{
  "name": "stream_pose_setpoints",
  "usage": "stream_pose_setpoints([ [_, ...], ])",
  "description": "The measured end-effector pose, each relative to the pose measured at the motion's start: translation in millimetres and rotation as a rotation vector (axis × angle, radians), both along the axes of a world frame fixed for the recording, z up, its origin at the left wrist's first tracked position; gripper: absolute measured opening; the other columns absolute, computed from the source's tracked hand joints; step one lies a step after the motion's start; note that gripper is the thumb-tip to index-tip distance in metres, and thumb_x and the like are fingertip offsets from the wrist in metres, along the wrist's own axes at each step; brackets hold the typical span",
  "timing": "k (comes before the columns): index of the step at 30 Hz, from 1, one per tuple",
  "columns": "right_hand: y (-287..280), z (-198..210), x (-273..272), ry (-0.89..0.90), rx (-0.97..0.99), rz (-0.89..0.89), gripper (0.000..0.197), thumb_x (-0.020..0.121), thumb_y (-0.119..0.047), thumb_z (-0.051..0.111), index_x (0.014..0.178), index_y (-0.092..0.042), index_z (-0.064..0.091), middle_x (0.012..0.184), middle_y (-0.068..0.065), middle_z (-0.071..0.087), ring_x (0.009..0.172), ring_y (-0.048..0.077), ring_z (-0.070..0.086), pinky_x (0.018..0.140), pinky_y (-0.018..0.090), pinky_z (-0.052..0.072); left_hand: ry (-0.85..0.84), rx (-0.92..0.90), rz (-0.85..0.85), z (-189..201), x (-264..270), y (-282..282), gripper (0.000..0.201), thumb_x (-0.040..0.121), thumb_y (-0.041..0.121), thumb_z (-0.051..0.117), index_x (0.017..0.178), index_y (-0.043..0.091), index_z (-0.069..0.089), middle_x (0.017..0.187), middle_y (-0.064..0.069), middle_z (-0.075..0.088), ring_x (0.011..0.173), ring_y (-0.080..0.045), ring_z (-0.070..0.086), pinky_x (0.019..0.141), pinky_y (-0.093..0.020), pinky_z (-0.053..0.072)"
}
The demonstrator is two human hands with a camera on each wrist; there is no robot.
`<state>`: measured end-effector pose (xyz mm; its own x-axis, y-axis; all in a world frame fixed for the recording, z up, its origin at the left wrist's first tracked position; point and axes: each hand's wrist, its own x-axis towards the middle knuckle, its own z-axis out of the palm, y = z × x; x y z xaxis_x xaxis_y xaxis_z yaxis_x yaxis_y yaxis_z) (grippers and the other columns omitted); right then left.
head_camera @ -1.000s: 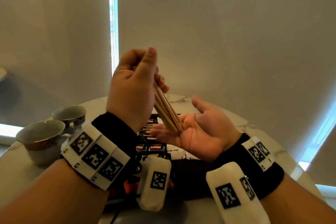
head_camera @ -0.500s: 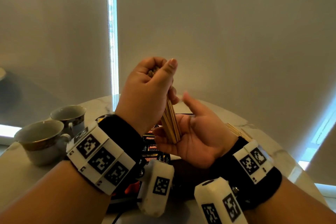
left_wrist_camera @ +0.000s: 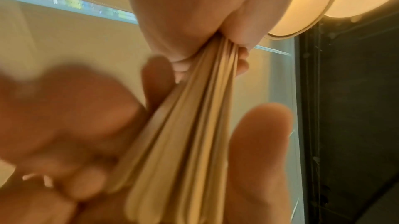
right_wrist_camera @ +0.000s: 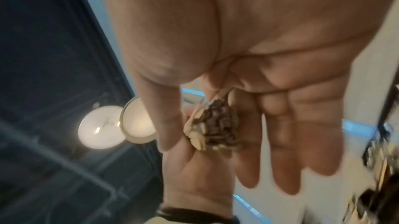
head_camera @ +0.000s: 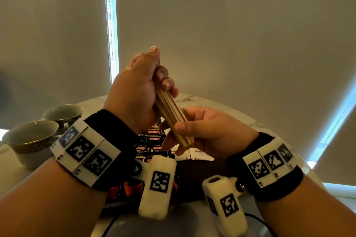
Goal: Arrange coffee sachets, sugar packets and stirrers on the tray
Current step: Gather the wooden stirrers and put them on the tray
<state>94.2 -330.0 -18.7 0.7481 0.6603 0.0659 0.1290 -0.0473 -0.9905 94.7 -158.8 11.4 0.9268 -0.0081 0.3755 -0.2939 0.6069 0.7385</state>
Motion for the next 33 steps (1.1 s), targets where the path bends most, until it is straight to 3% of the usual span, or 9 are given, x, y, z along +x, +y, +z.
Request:
stream_pose_setpoints([
  [2,-8.6,7.2,-0.8,-0.156,-0.137,-0.05,0.049,0.079,-0.042,0.076,0.116,-0.012,0.071,0.103,0.007,0.075,0.096,0.026,0.069,0.087,0.042,0.055,0.026,-0.044,-0.025,-0.5,0.0,0.8,0.023,0.106,0.033,0.05,0.089,0.019,0.043,0.06,0.007,0.042,0.048,-0.007,0.045,0.054,-0.028,0.05],
  [5,-11.1,10.5,-2.4,-0.043,0.082,-0.019,0.062,0.064,-0.053,0.087,0.11,-0.014,0.074,0.104,0.012,0.072,0.094,0.03,0.066,0.083,0.044,0.054,0.072,-0.099,-0.056,-3.1,-0.9,-4.9,0.026,0.106,0.035,0.05,0.086,0.019,0.043,0.058,0.007,0.041,0.047,-0.007,0.044,0.052,-0.027,0.049],
  [8,6.4,0.4,-5.5,0.171,0.28,0.084,0.069,0.073,-0.029,0.086,0.128,-0.01,0.048,0.096,0.019,0.067,0.074,0.031,0.07,0.057,0.036,0.059,0.102,-0.042,-0.025,-9.5,0.4,-13.6,0.027,0.106,0.039,0.049,0.088,0.02,0.045,0.059,0.007,0.045,0.053,-0.011,0.054,0.058,-0.031,0.053],
  [11,15.5,-3.2,-12.5,0.133,0.254,-0.033,0.05,0.082,-0.008,0.066,0.123,-0.015,0.038,0.081,0.015,0.065,0.043,0.019,0.058,0.034,0.022,0.042,0.085,0.117,0.06,-16.3,2.0,-13.8,0.028,0.105,0.046,0.048,0.091,0.022,0.053,0.066,0.007,0.055,0.081,-0.018,0.071,0.073,-0.041,0.056],
  [18,-25.0,9.8,0.0,0.118,0.003,-0.213,0.055,0.083,-0.006,0.061,0.134,-0.018,0.043,0.074,0.008,0.056,0.042,0.013,0.044,0.035,0.021,0.033,0.153,0.519,0.034,-27.2,2.0,-6.9,0.075,0.072,0.073,0.055,0.129,0.025,0.052,0.124,0.001,0.065,0.118,-0.017,0.06,0.103,-0.043,0.047],
  [21,-49.5,17.1,27.8,0.12,-0.223,-0.437,0.047,0.092,-0.005,0.061,0.133,-0.019,0.043,0.081,0.01,0.058,0.048,0.014,0.046,0.038,0.022,0.038,0.23,0.437,0.061,-27.1,6.5,-2.7,0.091,0.072,0.072,0.057,0.147,0.026,0.037,0.133,0.0,0.057,0.124,-0.019,0.055,0.096,-0.04,0.049],
  [26,-69.6,-4.3,81.8,0.084,-0.989,-0.747,0.019,0.093,-0.016,0.066,0.108,-0.004,0.064,0.085,0.013,0.068,0.068,0.023,0.063,0.065,0.034,0.052,0.339,0.294,0.127,-26.7,10.1,1.4,0.066,0.095,0.066,0.049,0.147,0.025,0.041,0.123,0.0,0.064,0.112,-0.017,0.061,0.082,-0.037,0.05],
  [30,-61.0,-20.9,99.6,-0.053,-1.358,-0.714,0.02,0.091,-0.02,0.066,0.077,-0.006,0.067,0.061,0.006,0.066,0.047,0.02,0.062,0.045,0.021,0.046,0.358,0.273,0.138,-28.8,12.2,3.0,0.06,0.097,0.064,0.046,0.142,0.024,0.047,0.118,0.0,0.066,0.11,-0.018,0.062,0.079,-0.036,0.048],
  [33,-49.0,-21.4,108.4,-0.048,-1.375,-0.72,0.017,0.092,-0.018,0.067,0.08,-0.006,0.067,0.064,0.008,0.067,0.041,0.02,0.06,0.041,0.021,0.045,0.363,0.266,0.147,-30.3,14.0,3.6,0.059,0.098,0.064,0.046,0.14,0.024,0.048,0.117,0.0,0.066,0.108,-0.017,0.062,0.078,-0.036,0.047],
])
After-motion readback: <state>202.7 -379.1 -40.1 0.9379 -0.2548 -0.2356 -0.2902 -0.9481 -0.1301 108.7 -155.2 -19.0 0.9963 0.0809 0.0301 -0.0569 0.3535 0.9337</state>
